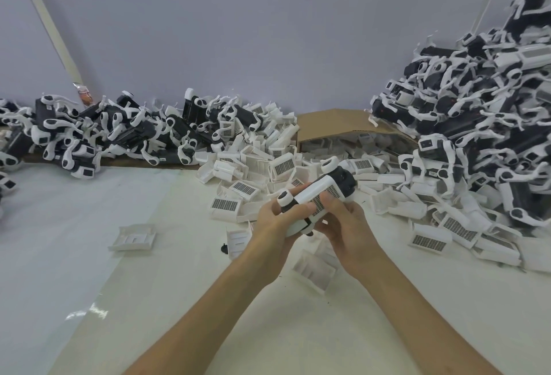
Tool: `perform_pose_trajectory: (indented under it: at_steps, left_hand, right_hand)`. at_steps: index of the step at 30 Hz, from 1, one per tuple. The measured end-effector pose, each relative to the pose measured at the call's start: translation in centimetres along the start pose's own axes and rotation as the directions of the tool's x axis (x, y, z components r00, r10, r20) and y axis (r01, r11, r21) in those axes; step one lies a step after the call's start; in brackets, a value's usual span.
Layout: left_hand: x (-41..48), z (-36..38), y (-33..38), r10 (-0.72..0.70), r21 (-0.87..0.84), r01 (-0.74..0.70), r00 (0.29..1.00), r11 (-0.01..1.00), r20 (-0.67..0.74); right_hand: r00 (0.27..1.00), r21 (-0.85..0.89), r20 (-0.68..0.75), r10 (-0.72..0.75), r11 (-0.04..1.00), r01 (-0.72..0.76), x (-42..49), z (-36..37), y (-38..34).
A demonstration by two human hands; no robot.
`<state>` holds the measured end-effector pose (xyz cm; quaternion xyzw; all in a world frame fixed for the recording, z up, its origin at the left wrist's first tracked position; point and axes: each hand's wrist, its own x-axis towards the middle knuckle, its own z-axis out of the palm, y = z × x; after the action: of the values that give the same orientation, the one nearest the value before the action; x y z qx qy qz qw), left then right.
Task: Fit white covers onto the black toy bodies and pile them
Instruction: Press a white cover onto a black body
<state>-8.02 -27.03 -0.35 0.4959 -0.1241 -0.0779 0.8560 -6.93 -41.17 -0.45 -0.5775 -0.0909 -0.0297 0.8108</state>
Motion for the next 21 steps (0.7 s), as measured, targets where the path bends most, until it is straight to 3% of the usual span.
perform_pose_trajectory:
  at_steps: [6,12,16,19,21]
  left_hand:
    - [-0.2,-0.3,0.4,-0.097,-0.128,0.1,0.995,0.987,0.028]
    - [0.1,-0.7,0.9,-0.245,-0.292,0.236,0.97,0.927,0.009]
    - [0.4,-0.6,0.8,-0.248,-0.412,0.239,0.968,0.879,0.034]
    - [0.3,-0.4,1.2,-0.217,-0.329,0.236,0.972,0.914,0.094]
    - [0.1,-0.1,1.2,-0.164,-0.121,0.167,0.986,0.979,0.037]
  right_hand:
    - [0.999,-0.141,0.033,-0.034,0.989,0.038,0.1,0.1,-0.3]
    - [1.0,-0.096,0.02,-0.011,0.995,0.013,0.2,-0.6,-0.4]
    - [1.0,-0.034,0.004,-0.024,0.999,0.024,0.3,-0.5,-0.6]
    - [0.997,0.063,-0.07,-0.034,0.997,0.039,0.5,-0.4,-0.8]
    - [0.989,0.176,-0.149,-0.018,0.983,0.044,0.8,-0.9,-1.2]
